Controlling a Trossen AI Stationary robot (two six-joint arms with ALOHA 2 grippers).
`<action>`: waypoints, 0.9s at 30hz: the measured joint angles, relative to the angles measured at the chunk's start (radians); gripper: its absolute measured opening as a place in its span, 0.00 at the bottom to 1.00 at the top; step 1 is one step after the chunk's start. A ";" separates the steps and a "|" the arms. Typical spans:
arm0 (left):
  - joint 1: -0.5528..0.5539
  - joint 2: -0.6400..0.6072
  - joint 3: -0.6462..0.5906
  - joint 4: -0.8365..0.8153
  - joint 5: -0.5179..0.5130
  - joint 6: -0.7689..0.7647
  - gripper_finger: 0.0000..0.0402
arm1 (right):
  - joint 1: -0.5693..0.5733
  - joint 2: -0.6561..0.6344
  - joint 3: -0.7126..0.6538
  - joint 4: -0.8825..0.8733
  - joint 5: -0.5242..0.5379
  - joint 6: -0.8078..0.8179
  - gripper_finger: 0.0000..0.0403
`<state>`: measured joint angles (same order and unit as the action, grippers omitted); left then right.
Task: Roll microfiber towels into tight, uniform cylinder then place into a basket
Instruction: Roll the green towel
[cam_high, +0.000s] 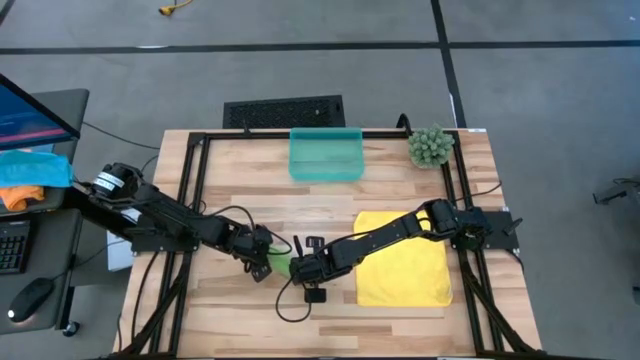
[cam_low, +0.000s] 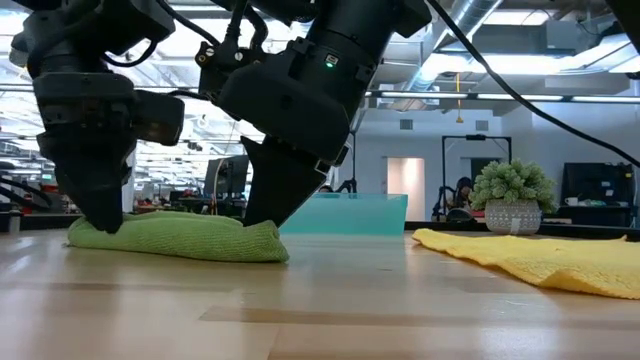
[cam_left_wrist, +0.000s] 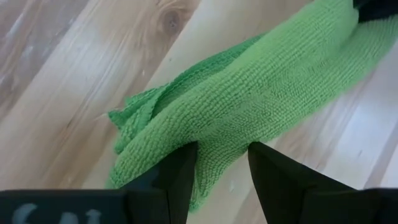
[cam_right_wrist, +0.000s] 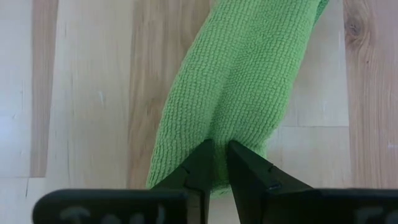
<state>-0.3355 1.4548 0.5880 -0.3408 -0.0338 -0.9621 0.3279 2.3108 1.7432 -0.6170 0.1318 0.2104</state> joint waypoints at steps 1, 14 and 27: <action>0.000 0.000 0.000 0.000 0.000 -0.013 0.37 | 0.000 0.000 0.000 0.000 0.000 0.000 0.19; -0.022 0.003 0.000 0.022 0.059 -0.183 0.37 | 0.000 -0.026 -0.001 -0.064 -0.002 0.000 0.19; -0.033 0.004 -0.002 0.042 0.113 -0.214 0.37 | 0.007 -0.102 -0.003 -0.307 0.153 0.006 0.19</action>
<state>-0.3687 1.4586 0.5858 -0.2985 0.0788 -1.1759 0.3348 2.2086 1.7401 -0.9244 0.2850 0.2161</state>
